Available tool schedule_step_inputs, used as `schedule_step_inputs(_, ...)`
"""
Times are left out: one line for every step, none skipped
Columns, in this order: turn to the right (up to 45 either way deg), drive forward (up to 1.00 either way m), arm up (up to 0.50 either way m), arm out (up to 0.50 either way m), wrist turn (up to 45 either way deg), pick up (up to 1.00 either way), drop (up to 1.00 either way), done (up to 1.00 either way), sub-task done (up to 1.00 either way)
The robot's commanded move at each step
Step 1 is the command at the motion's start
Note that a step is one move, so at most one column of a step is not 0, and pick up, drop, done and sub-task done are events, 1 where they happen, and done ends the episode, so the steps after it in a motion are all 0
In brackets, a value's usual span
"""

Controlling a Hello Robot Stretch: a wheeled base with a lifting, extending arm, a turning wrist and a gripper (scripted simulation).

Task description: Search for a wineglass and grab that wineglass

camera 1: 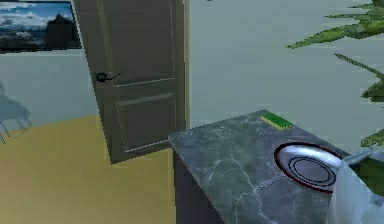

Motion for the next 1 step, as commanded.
schedule_step_inputs(0.0, 0.0, 0.0, 0.0, 0.0, 0.0, 0.0, 1.0, 0.0)
